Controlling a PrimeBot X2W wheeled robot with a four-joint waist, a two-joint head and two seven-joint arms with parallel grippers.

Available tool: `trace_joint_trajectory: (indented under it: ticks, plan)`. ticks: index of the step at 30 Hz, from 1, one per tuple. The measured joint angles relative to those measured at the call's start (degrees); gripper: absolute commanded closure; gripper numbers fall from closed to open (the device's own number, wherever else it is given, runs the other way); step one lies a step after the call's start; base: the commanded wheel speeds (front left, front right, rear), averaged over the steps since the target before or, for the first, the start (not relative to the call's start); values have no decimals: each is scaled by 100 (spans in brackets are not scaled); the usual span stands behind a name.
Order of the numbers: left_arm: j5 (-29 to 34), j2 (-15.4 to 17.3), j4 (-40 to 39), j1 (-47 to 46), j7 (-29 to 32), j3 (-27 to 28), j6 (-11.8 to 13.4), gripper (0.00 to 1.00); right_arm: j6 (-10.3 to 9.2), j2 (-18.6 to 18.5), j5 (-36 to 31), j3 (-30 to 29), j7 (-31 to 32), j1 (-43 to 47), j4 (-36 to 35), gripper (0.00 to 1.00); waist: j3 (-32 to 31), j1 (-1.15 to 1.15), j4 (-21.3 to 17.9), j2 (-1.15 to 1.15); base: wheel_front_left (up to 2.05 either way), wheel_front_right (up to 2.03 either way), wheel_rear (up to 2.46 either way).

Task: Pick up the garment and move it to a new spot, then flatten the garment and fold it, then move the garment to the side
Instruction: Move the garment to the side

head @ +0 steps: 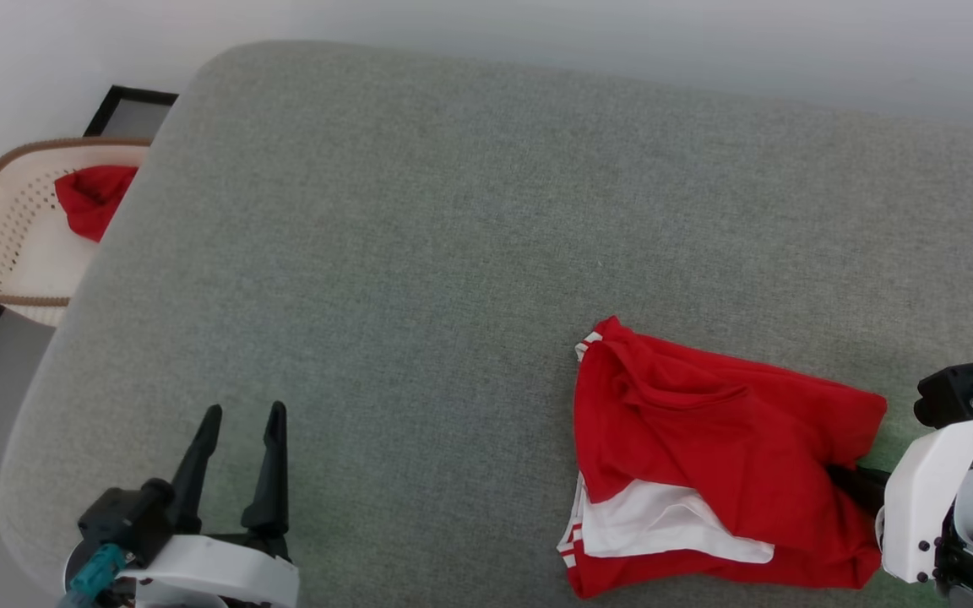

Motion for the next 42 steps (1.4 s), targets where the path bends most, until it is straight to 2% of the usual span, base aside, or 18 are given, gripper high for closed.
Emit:
trace_joint_trajectory:
  ticks: [8, 21, 32, 42]
  plan:
    - [9, 19, -3, 38, 0, 91, 0, 0, 1, -277, -62, 4, 133, -290, -291, 100, -183, 0, -129, 0, 0, 0, 0]
    - [149, 0, -297, 49, 0, 148, 0, 0, 1, -1314, -415, 123, 163, -1196, -575, 100, -248, 0, -637, 0, 0, 0, 0]
    - [316, 22, -633, -361, 0, 200, 0, 0, 3, -2107, -558, 220, -449, -2012, -336, 100, 199, 0, -1099, 0, 0, 0, 0]
    - [410, 194, -795, -837, -2, 202, 0, 0, 4, -2996, -700, 431, -1637, -2637, 493, 100, 861, 0, -1514, 0, 0, 0, 0]
